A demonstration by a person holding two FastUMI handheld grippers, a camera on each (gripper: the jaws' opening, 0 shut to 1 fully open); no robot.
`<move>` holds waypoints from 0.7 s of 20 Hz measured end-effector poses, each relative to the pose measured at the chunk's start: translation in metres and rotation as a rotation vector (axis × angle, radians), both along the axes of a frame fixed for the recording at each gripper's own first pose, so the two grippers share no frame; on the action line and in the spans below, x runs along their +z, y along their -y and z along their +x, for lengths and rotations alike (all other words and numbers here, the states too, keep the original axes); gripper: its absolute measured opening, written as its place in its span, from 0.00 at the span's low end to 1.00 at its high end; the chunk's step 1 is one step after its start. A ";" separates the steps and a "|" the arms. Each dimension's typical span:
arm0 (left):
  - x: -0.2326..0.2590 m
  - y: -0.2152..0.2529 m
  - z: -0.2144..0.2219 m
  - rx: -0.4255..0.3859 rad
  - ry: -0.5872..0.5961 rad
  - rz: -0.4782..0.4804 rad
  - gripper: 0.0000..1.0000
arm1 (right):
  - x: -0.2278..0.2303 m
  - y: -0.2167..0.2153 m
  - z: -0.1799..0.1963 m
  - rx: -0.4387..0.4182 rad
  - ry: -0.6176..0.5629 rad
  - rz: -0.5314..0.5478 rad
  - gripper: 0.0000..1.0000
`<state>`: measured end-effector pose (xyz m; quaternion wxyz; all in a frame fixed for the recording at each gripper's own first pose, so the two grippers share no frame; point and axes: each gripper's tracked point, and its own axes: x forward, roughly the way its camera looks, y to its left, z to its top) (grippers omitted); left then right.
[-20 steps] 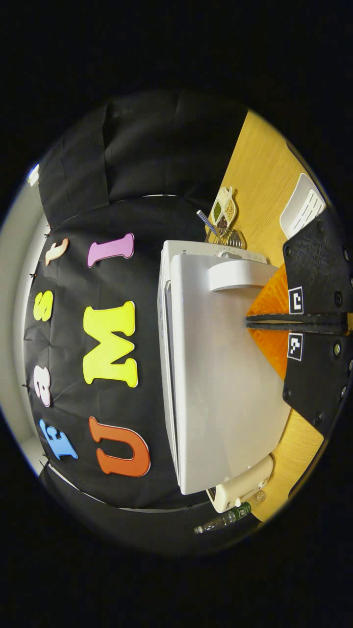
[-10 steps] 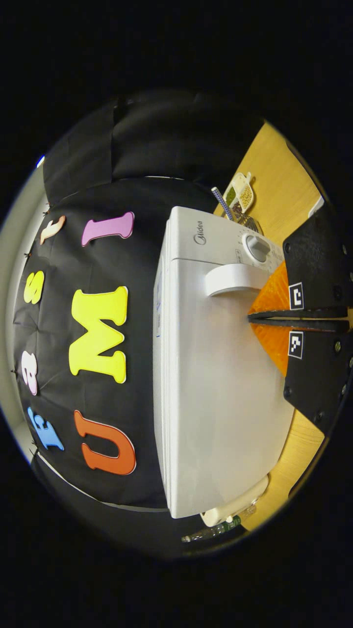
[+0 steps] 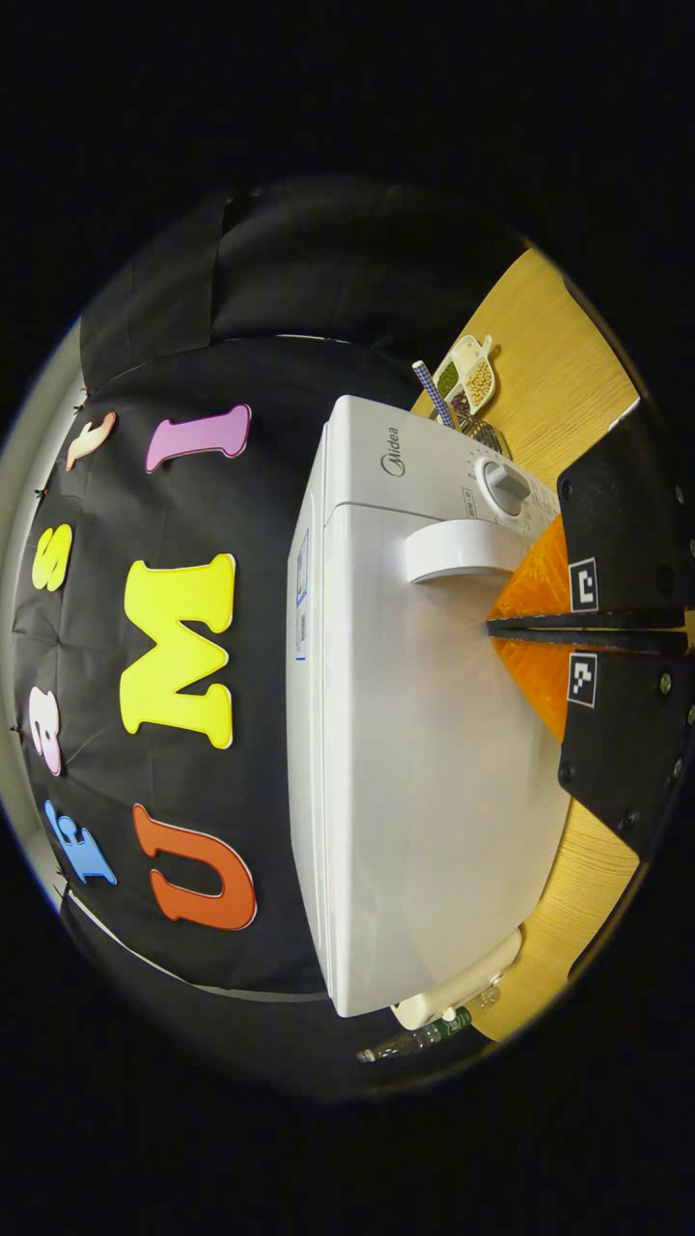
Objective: Open the microwave oven with the left hand, put the food in, and close the microwave oven.
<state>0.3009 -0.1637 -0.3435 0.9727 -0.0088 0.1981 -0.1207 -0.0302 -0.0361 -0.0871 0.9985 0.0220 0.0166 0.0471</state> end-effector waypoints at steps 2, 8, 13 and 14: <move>-0.003 -0.005 -0.002 0.028 -0.027 0.007 0.01 | -0.001 0.002 -0.006 -0.004 0.000 0.005 0.92; 0.029 -0.009 -0.043 0.052 -0.035 -0.027 0.48 | -0.007 0.005 -0.019 -0.007 -0.007 0.014 0.92; 0.088 -0.027 -0.098 0.082 0.062 0.020 0.96 | -0.004 0.007 -0.026 -0.025 -0.006 0.012 0.92; 0.104 -0.029 -0.111 0.078 0.088 0.022 0.96 | -0.002 0.006 -0.027 -0.029 -0.003 0.007 0.97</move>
